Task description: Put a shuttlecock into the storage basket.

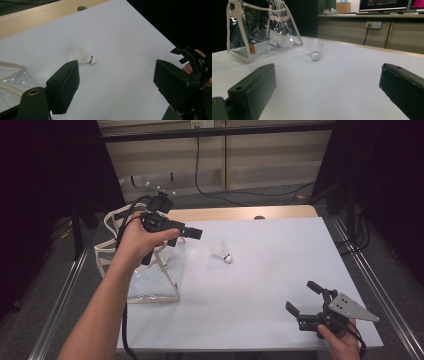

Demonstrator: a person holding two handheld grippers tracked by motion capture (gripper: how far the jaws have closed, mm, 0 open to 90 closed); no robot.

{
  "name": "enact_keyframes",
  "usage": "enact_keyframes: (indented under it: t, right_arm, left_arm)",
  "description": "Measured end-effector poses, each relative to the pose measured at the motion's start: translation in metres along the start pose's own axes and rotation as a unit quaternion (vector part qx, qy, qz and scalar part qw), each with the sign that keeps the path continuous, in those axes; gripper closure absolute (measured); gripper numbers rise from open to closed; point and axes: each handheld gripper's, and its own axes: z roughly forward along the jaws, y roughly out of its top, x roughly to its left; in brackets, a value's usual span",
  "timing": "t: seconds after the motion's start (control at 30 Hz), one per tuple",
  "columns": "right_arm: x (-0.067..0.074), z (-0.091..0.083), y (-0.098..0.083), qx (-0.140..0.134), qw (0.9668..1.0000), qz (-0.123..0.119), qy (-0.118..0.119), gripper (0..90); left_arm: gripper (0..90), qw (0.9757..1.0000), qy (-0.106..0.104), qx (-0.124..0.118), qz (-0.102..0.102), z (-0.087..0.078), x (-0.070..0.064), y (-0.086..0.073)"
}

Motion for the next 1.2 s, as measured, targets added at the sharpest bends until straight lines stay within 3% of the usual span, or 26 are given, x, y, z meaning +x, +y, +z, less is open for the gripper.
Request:
enact_keyframes:
  t: [0.5, 1.2]
  right_arm:
    - [0.000, 0.001, 0.000, 0.000, 1.0000, 0.000, 0.001, 0.6]
    - [0.000, 0.001, 0.001, -0.001, 1.0000, -0.001, 0.003, 0.6]
  left_arm:
    - [16.5, 0.9999, -0.009, 0.006, 0.008, 0.026, -0.009, -0.002]
    - [10.9, 0.9997, 0.004, 0.017, 0.020, 0.068, -0.021, -0.011]
